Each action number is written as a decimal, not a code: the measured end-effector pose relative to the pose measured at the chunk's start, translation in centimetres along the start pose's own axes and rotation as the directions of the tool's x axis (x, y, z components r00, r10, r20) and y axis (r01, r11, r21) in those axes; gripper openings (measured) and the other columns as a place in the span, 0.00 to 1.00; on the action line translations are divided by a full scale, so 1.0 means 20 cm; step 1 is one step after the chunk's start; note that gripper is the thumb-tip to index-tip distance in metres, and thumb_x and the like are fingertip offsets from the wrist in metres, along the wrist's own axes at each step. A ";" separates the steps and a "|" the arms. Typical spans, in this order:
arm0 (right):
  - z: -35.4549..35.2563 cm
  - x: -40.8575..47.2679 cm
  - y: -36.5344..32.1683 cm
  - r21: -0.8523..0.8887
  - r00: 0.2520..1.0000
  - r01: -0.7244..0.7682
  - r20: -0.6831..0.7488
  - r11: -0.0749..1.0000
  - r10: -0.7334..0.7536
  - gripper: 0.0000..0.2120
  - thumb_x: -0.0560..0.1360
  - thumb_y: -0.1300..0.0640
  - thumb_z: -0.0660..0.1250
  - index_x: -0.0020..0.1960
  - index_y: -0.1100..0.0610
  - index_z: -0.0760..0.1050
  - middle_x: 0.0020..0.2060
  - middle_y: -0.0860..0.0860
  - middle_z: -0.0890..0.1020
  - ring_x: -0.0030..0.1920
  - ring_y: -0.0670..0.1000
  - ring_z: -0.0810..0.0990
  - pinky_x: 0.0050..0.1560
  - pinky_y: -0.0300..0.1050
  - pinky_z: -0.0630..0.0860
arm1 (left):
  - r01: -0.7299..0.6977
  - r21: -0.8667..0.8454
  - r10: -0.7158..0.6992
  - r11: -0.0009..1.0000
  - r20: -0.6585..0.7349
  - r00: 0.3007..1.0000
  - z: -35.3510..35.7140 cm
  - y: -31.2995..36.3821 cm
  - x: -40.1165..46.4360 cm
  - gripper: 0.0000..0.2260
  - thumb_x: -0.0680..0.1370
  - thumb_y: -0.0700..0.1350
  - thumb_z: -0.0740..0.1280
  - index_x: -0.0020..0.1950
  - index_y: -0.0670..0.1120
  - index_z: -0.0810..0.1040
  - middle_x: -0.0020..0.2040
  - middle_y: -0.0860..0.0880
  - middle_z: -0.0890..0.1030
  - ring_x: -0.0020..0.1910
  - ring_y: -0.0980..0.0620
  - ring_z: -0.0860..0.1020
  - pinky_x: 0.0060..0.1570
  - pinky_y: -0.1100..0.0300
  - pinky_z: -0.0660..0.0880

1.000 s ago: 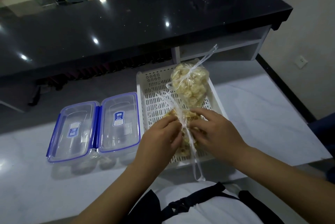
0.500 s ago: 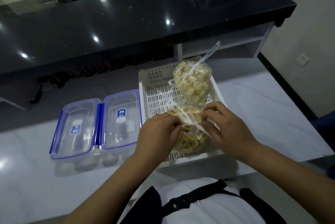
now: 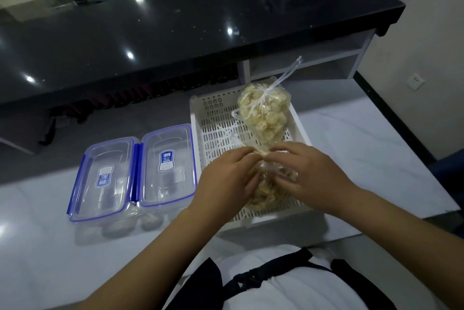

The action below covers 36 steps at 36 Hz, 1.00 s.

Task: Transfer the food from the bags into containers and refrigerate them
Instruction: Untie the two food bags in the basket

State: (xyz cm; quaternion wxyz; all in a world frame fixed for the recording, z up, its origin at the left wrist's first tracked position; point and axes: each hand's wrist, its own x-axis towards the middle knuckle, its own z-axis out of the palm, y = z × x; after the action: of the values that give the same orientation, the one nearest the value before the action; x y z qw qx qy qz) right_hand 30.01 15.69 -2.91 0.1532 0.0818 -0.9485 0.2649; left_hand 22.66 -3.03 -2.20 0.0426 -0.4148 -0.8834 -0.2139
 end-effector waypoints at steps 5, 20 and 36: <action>0.06 0.00 0.01 -0.121 0.996 0.055 -0.058 0.991 -0.062 0.08 0.70 0.64 0.76 0.49 0.59 0.85 0.45 0.54 0.87 0.41 0.58 0.84 0.39 0.52 0.82 | -0.048 0.101 0.046 0.994 0.017 0.999 -0.02 0.00 0.04 0.03 0.75 0.43 0.73 0.47 0.47 0.85 0.43 0.50 0.85 0.42 0.47 0.82 0.34 0.57 0.76; 0.01 -0.12 0.09 0.123 0.965 -0.196 -0.149 0.973 0.214 0.06 0.72 0.65 0.73 0.45 0.57 0.79 0.40 0.49 0.83 0.39 0.54 0.81 0.39 0.56 0.80 | 0.378 -0.430 -0.472 0.820 -0.134 0.871 -0.04 -0.12 -0.11 0.10 0.75 0.37 0.72 0.47 0.53 0.79 0.41 0.61 0.83 0.42 0.61 0.82 0.41 0.66 0.79; -0.02 0.04 -0.07 0.198 0.979 -0.139 -0.120 0.970 0.165 0.06 0.71 0.62 0.76 0.47 0.57 0.82 0.60 0.51 0.79 0.60 0.48 0.74 0.63 0.49 0.72 | 0.224 -0.326 -0.242 0.918 -0.016 0.970 -0.23 -0.15 0.04 0.03 0.75 0.51 0.70 0.48 0.57 0.80 0.59 0.62 0.79 0.58 0.73 0.72 0.57 0.79 0.63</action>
State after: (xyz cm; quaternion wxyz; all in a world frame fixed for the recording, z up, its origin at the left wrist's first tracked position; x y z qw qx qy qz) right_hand 29.59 14.66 -1.66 0.1879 0.0047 -0.9100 0.3695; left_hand 19.42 -6.07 1.18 -0.0265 -0.3018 -0.8781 -0.3704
